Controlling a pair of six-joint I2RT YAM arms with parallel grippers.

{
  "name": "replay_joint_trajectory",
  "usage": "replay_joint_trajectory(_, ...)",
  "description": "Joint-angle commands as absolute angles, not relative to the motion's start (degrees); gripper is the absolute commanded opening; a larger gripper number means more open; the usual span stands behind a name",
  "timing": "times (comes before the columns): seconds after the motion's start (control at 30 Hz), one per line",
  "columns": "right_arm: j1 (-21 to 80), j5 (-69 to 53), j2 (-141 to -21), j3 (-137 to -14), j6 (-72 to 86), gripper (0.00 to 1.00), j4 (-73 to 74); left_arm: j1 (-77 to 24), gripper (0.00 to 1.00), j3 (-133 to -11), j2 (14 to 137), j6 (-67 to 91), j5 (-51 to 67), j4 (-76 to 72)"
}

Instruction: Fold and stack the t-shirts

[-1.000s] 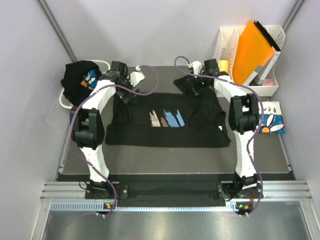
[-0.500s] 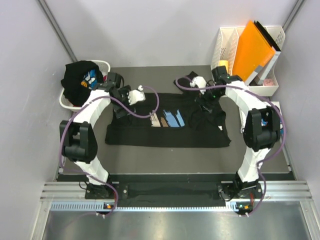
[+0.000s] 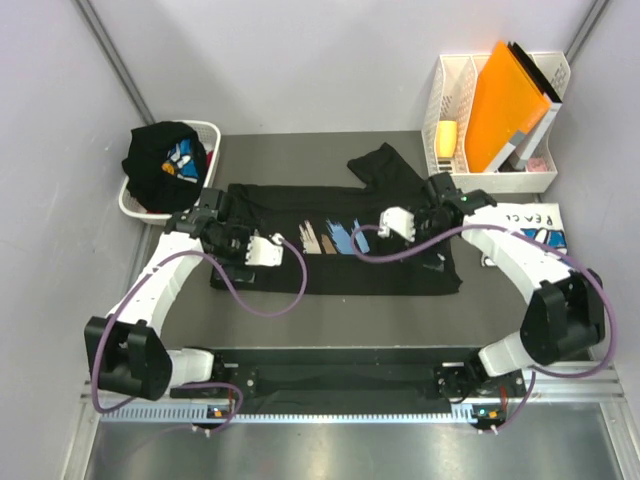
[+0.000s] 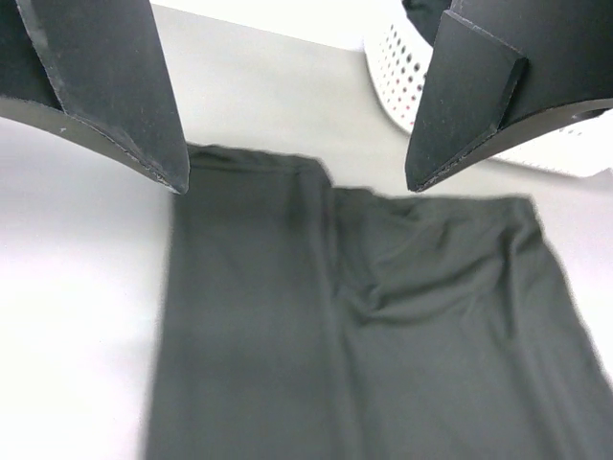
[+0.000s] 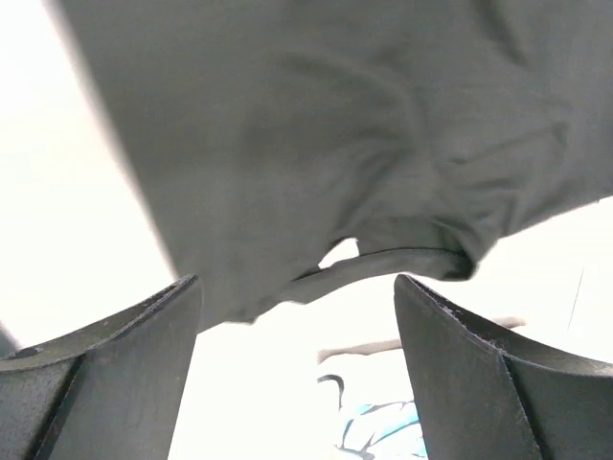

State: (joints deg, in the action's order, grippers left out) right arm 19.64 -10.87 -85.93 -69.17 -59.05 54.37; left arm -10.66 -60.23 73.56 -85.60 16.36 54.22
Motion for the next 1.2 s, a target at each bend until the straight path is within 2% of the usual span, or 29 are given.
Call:
replay_joint_trajectory(0.0, 24.78, -8.53, -79.81, -63.21, -61.96, 0.81, 58.88, -10.63, 0.99, -58.03, 71.02, -89.82, 23.03, 61.0)
replay_joint_trajectory(0.2, 27.77, -6.42, -75.15, -52.49, -66.53, 0.8, 54.94, -12.3, 0.99, -47.48, 67.59, -90.36, 20.4, 53.98)
replay_joint_trajectory(0.4, 27.69, -5.54, -73.74, -47.65, -68.29, 0.8, 49.5, -13.53, 0.99, -43.69, 69.08, -88.33, 16.97, 50.98)
replay_joint_trajectory(0.7, 27.77, -3.17, -77.78, -46.59, -64.69, 0.79, 40.79, -13.54, 0.99, -42.28, 74.18, -87.27, 12.22, 41.84)
replay_joint_trajectory(1.17, 30.14, -5.1, -80.33, -45.0, -63.29, 0.79, 41.84, -13.54, 0.99, -38.85, 74.44, -86.57, 11.25, 37.97)
